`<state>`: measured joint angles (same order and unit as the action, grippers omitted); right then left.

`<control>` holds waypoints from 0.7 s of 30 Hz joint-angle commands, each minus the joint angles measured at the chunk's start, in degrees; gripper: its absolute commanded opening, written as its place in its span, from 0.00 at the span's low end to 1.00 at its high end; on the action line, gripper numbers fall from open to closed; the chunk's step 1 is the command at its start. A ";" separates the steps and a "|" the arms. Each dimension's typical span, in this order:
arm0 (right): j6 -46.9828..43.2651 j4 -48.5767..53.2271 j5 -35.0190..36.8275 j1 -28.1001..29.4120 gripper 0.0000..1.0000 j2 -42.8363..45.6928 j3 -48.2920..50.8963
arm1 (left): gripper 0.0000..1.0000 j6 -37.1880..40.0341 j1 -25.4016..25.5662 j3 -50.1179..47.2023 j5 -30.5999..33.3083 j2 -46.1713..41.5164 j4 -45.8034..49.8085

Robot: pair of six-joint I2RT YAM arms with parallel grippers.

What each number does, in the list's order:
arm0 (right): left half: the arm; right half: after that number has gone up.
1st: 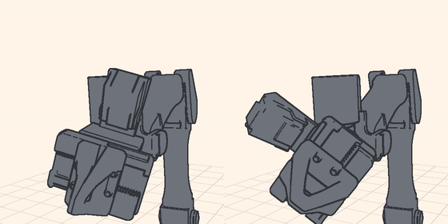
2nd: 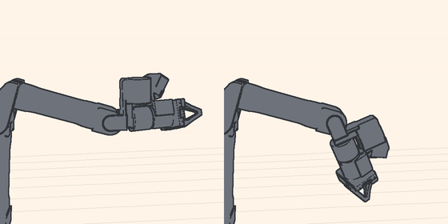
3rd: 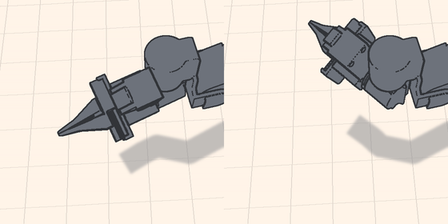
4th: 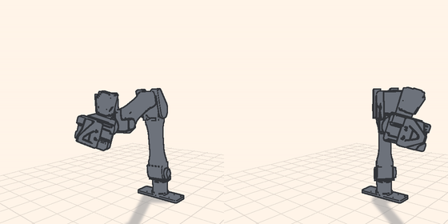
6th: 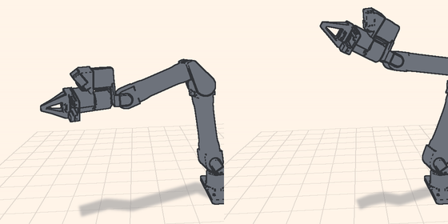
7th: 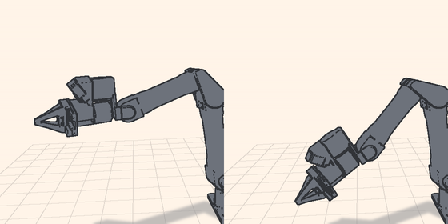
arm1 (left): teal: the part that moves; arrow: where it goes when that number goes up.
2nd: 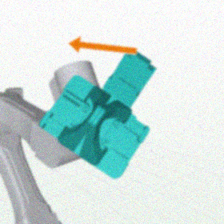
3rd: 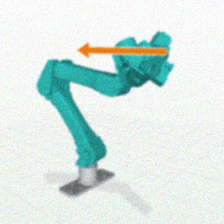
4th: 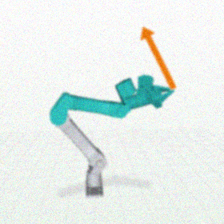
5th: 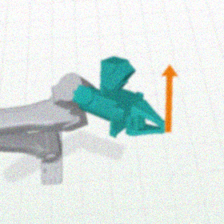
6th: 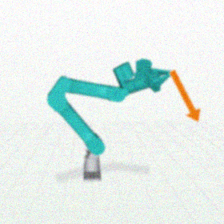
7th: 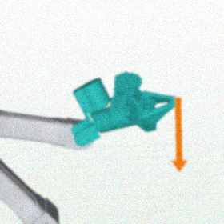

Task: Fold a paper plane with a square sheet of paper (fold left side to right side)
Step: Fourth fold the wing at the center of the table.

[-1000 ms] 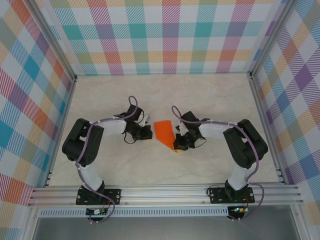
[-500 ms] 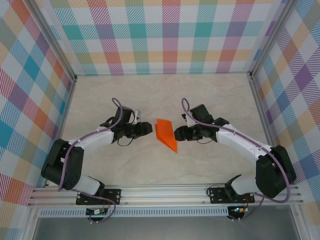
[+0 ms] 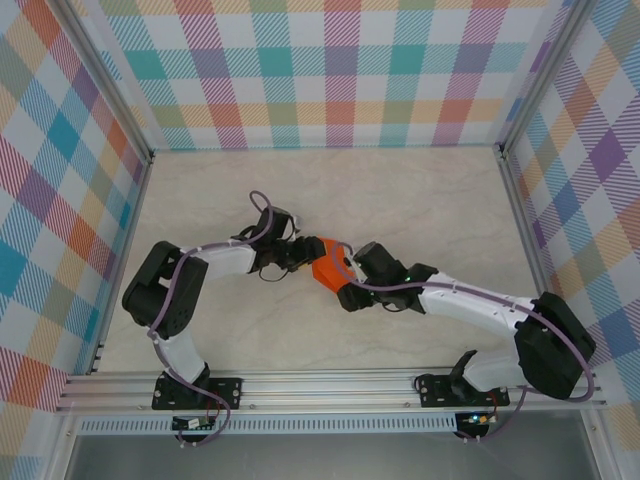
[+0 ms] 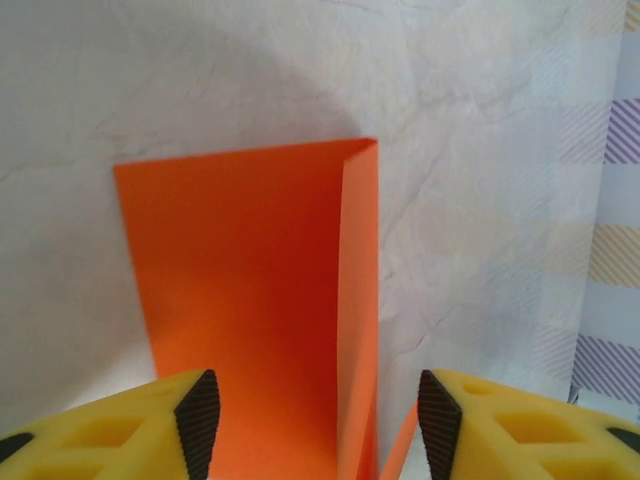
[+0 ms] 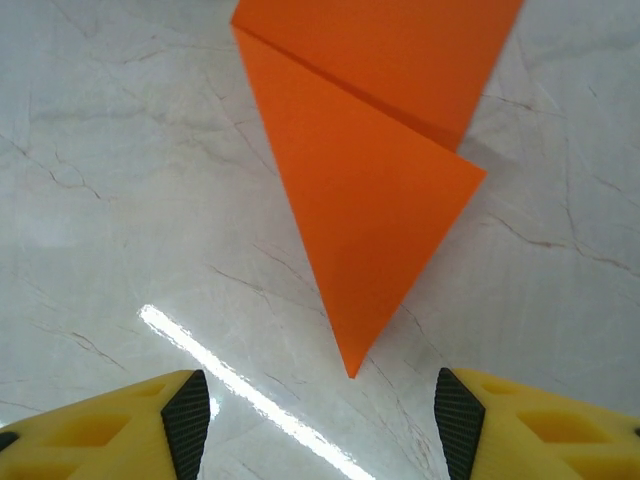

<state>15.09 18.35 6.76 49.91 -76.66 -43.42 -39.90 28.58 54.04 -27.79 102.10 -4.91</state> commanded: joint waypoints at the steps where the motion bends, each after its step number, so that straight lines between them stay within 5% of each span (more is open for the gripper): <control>1: -5.17 -6.70 10.40 3.92 0.64 -3.75 0.00 | 0.52 -2.72 1.11 3.50 -1.93 2.10 -2.98; 14: -8.39 -10.11 17.86 6.34 0.59 -19.20 -6.24 | 0.48 -5.43 1.22 6.73 -2.25 2.60 -1.13; 21: -7.82 -9.51 18.04 6.34 0.45 -20.84 -6.83 | 0.48 -4.77 1.22 7.13 -1.64 2.14 0.05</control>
<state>7.35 9.10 23.66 56.14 -96.16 -48.77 -44.60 29.23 59.86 -29.06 104.66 -6.09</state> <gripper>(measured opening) 0.467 0.480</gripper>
